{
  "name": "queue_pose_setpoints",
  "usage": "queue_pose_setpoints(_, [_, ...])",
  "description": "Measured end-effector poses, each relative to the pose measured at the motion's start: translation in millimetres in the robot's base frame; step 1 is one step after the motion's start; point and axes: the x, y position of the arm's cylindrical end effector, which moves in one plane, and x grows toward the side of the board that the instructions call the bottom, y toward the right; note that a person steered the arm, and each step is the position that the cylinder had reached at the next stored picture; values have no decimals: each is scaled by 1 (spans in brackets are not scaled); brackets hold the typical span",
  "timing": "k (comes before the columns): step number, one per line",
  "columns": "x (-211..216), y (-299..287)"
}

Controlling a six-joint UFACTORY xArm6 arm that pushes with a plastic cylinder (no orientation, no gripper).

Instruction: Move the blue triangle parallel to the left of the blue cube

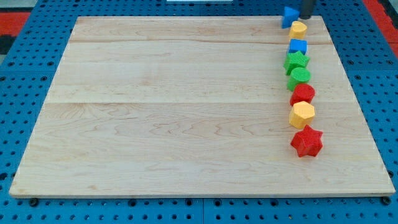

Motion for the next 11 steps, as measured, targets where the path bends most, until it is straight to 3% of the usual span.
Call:
queue_pose_setpoints(1, [0, -35])
queue_pose_setpoints(3, [5, -191])
queue_pose_setpoints(7, [12, -128])
queue_pose_setpoints(9, [22, -126])
queue_pose_setpoints(11, [60, -125])
